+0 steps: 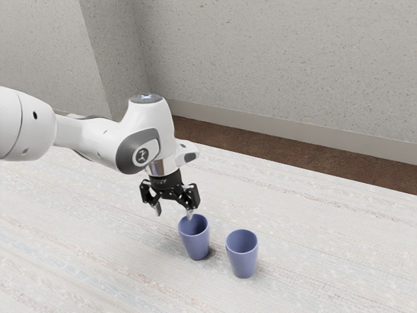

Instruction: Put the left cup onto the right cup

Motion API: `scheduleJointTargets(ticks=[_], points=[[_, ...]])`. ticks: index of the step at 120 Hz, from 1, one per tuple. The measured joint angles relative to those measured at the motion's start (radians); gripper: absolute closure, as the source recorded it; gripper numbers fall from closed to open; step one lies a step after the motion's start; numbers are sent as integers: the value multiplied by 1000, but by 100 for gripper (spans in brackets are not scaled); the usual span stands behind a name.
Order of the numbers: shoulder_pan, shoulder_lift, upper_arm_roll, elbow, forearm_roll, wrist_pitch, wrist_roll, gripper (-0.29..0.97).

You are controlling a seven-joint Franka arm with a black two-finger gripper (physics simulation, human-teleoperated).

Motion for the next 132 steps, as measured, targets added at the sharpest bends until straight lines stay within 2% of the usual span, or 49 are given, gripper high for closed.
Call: scheduleJointTargets(ticks=[132], points=[[-11, 91, 0, 30, -19, 31, 15, 7]])
